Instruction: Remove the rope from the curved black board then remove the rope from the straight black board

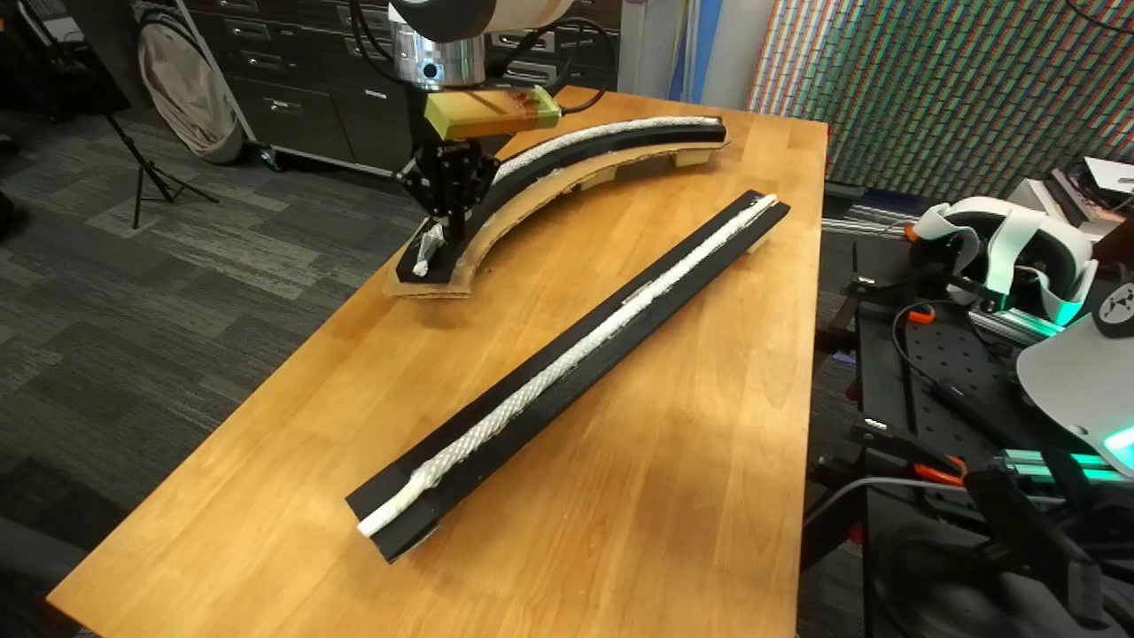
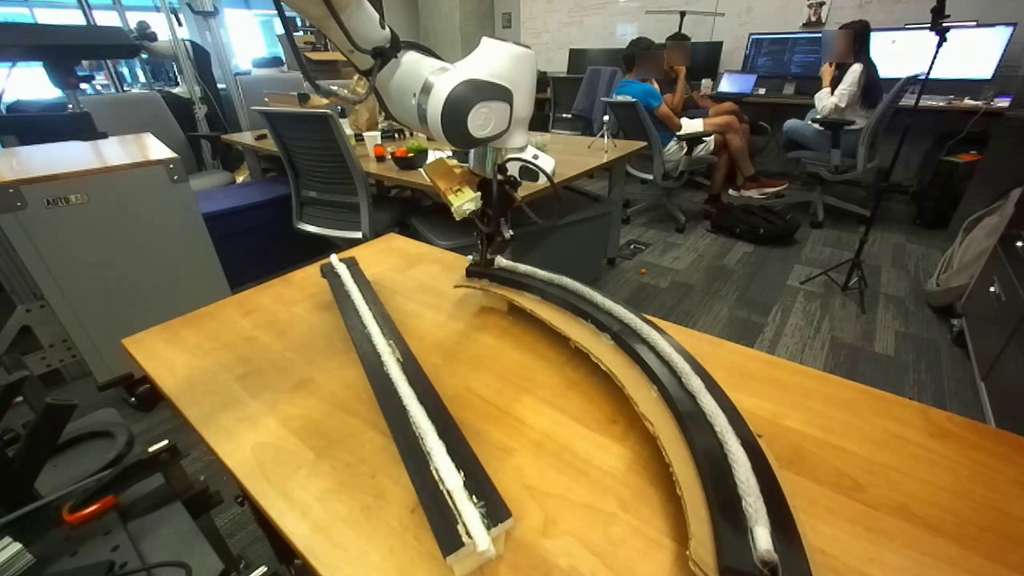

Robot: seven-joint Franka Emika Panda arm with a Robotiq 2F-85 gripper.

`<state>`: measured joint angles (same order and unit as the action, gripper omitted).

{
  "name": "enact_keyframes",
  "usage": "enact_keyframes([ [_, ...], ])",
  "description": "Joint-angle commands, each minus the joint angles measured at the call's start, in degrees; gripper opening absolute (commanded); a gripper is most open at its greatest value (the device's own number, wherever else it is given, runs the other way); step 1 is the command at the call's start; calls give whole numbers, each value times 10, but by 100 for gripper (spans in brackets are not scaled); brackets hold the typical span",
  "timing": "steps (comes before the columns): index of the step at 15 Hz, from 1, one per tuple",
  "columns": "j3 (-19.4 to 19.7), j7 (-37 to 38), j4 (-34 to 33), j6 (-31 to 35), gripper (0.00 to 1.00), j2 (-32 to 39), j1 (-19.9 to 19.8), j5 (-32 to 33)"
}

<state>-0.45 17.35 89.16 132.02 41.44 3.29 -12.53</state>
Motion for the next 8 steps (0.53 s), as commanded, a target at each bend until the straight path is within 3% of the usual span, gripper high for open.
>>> enact_keyframes([
  [1,-10,-3,12,32,36,-14,-7,-18],
  [3,-8,1,3,44,44,-7,-3,-15],
  [8,-5,12,-22,51,84,11,8,-4],
])
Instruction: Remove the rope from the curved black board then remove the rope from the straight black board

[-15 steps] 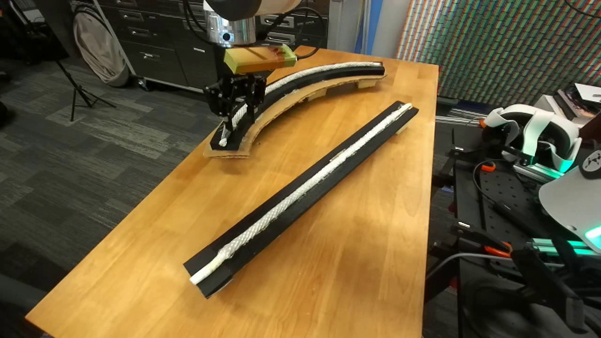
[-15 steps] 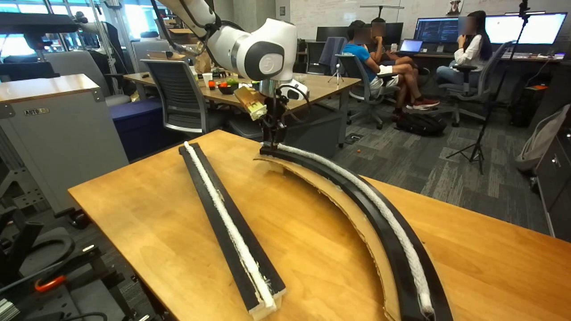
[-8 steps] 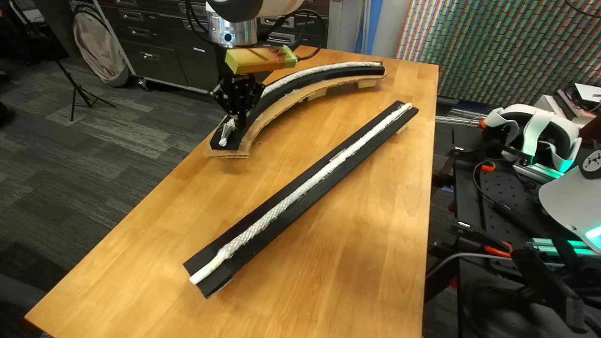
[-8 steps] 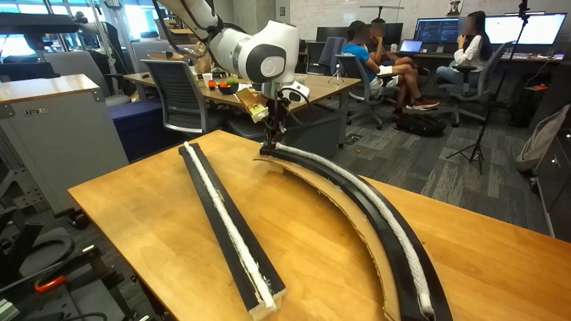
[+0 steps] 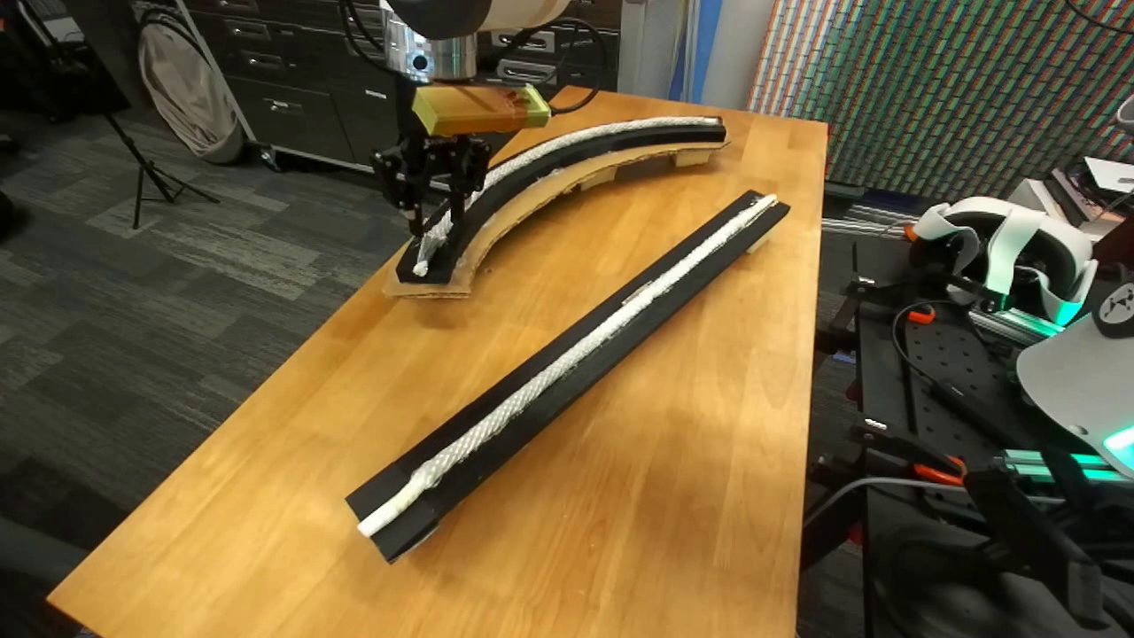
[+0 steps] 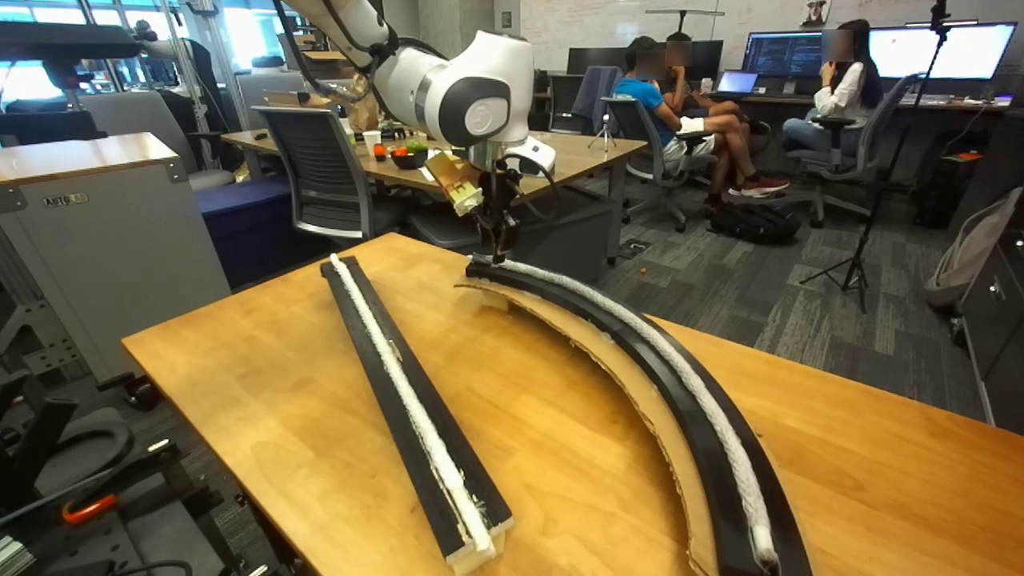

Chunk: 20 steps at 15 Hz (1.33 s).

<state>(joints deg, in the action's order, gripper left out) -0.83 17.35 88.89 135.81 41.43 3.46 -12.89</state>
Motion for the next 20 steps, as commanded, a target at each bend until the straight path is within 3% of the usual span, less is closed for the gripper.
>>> enact_keyframes([
  [1,1,15,-26,11,91,18,8,1],
  [4,5,24,-42,9,86,36,15,7],
  [6,8,32,-53,5,62,48,18,11],
  [14,8,40,-60,-9,0,49,13,7],
  [18,15,35,-32,9,2,24,18,18],
  [20,11,28,0,-13,2,-8,17,20],
])
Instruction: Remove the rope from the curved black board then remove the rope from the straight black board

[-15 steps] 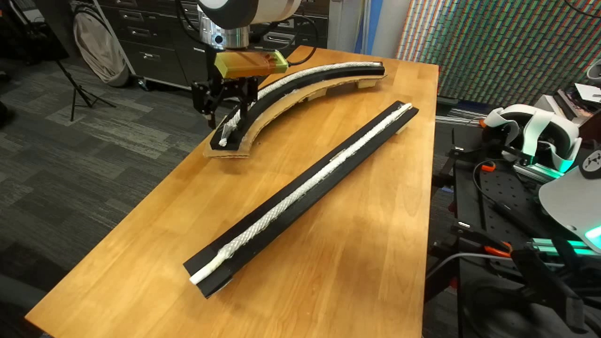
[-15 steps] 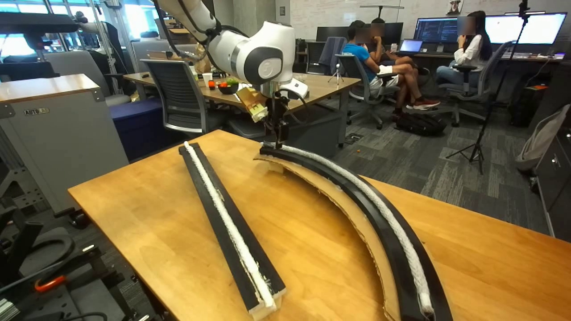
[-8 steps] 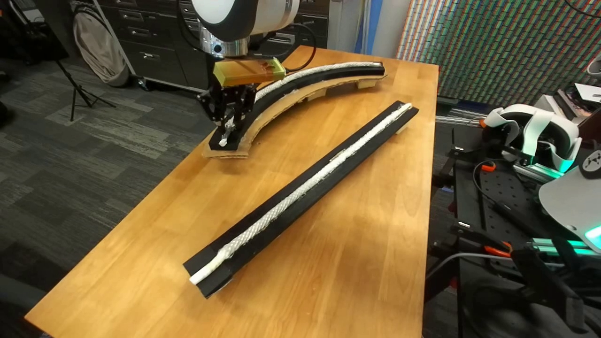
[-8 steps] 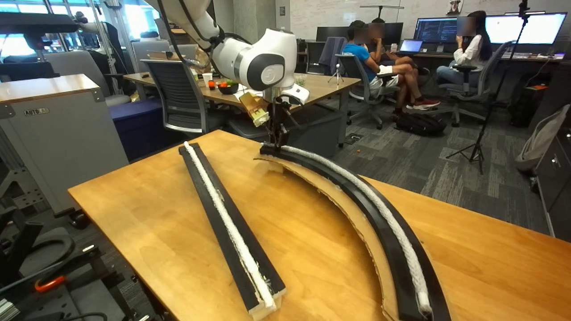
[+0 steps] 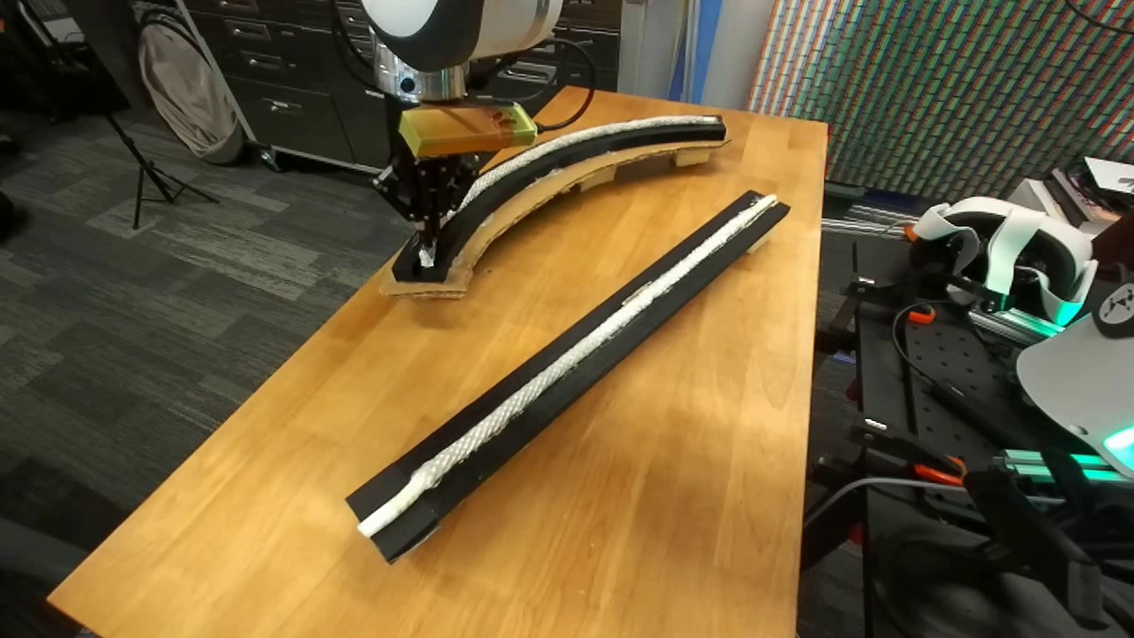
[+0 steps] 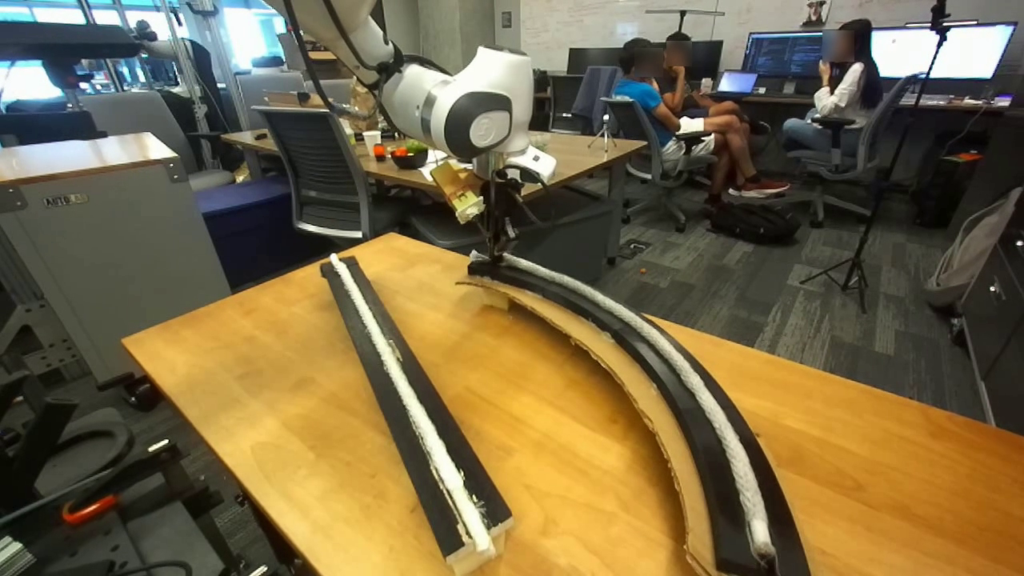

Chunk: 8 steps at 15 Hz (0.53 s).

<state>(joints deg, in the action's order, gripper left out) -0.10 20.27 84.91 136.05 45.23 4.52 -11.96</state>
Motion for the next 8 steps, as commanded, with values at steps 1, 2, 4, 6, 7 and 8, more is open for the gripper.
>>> enact_keyframes([
  [1,5,-1,62,-21,2,-64,9,15],
  [2,6,-1,85,-25,2,-84,9,17],
  [4,11,3,143,-30,2,-129,14,28],
  [6,10,5,201,-48,2,-171,13,33],
  [7,13,10,222,-54,2,-182,12,37],
  [8,13,14,239,-64,2,-187,10,36],
])
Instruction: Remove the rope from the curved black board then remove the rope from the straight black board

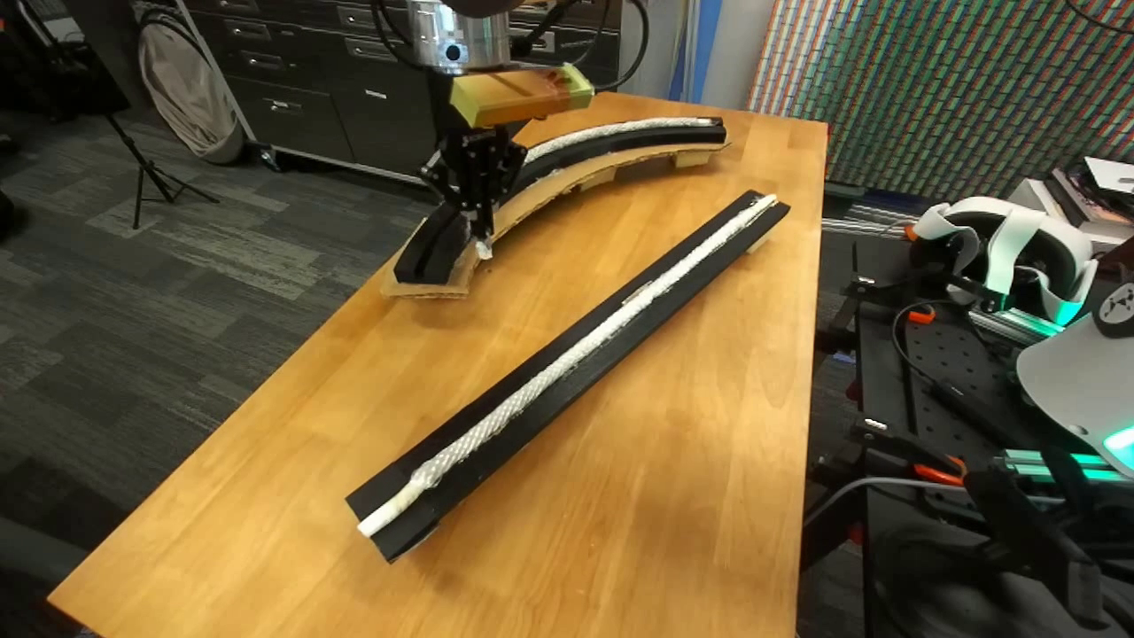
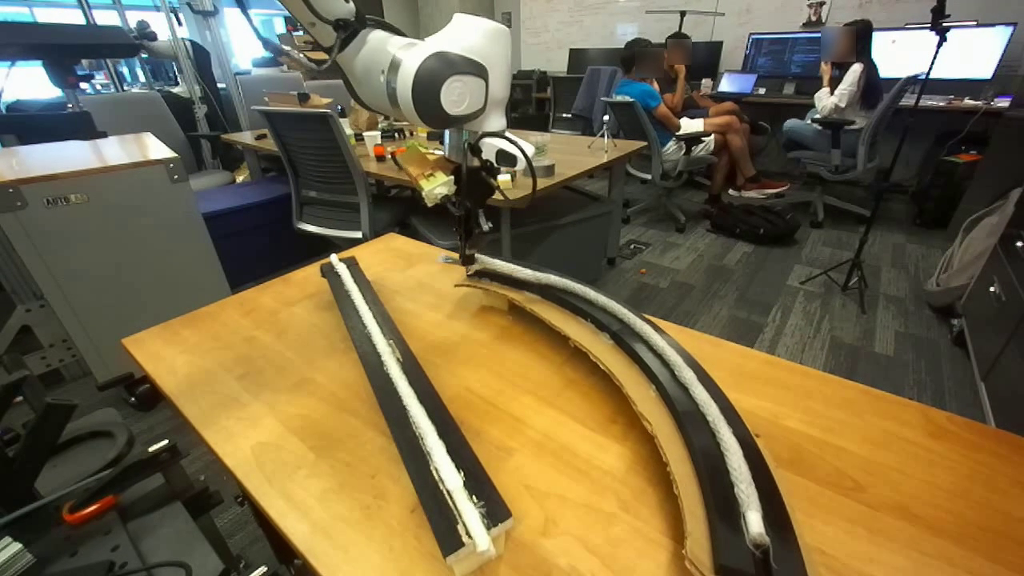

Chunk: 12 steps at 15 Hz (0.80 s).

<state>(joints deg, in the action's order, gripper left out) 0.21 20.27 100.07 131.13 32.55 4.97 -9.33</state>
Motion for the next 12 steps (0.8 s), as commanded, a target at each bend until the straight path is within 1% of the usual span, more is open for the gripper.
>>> enact_keyframes([
  [1,7,12,104,-25,2,-67,2,3],
  [2,4,8,116,-34,2,-67,-2,-4],
  [4,1,6,134,-30,2,-61,-7,-15],
  [6,-5,-11,154,19,2,-58,-13,-34],
  [7,-8,-17,163,42,20,-59,-16,-44],
  [8,-10,-23,176,69,32,-66,-18,-51],
  [9,-10,-28,188,94,38,-73,-17,-51],
  [12,16,-15,232,162,63,-119,-7,-13],
])
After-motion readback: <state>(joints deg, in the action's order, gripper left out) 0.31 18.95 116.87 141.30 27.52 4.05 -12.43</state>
